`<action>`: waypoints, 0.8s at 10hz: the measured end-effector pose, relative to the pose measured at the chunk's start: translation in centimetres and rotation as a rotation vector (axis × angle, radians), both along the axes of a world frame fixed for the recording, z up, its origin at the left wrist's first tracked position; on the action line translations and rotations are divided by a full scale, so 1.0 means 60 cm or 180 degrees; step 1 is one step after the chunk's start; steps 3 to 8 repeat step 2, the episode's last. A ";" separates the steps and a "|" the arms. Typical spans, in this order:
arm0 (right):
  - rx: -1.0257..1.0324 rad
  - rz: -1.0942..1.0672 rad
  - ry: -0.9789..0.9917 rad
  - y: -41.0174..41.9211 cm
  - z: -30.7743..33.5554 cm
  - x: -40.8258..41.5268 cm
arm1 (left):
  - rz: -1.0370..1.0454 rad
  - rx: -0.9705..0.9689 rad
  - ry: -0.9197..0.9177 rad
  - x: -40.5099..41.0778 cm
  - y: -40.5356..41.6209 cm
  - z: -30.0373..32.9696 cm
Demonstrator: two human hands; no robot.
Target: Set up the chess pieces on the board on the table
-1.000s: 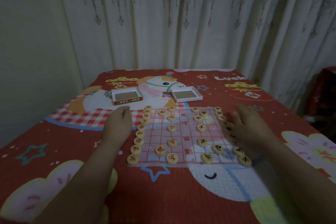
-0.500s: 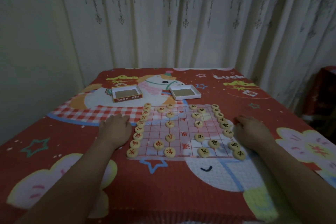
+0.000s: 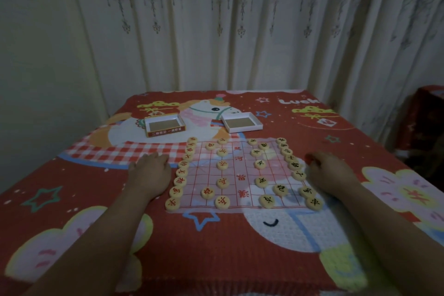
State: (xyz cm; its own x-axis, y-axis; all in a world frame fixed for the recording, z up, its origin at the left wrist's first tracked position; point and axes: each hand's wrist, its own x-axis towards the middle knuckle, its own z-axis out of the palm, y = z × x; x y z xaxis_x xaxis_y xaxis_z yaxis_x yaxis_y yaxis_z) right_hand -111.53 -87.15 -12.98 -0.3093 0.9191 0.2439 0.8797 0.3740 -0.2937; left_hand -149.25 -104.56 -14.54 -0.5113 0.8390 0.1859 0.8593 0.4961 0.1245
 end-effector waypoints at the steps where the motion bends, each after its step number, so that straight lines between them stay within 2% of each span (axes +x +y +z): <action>1: 0.0097 -0.0022 0.0464 -0.006 0.030 0.000 | -0.0012 0.0063 0.0006 0.000 -0.001 -0.003; 2: 0.0389 0.0030 0.1267 -0.018 0.108 -0.004 | 0.0015 0.0098 -0.0021 -0.006 0.003 -0.007; 8: 0.0389 0.0030 0.1267 -0.018 0.108 -0.004 | 0.0015 0.0098 -0.0021 -0.006 0.003 -0.007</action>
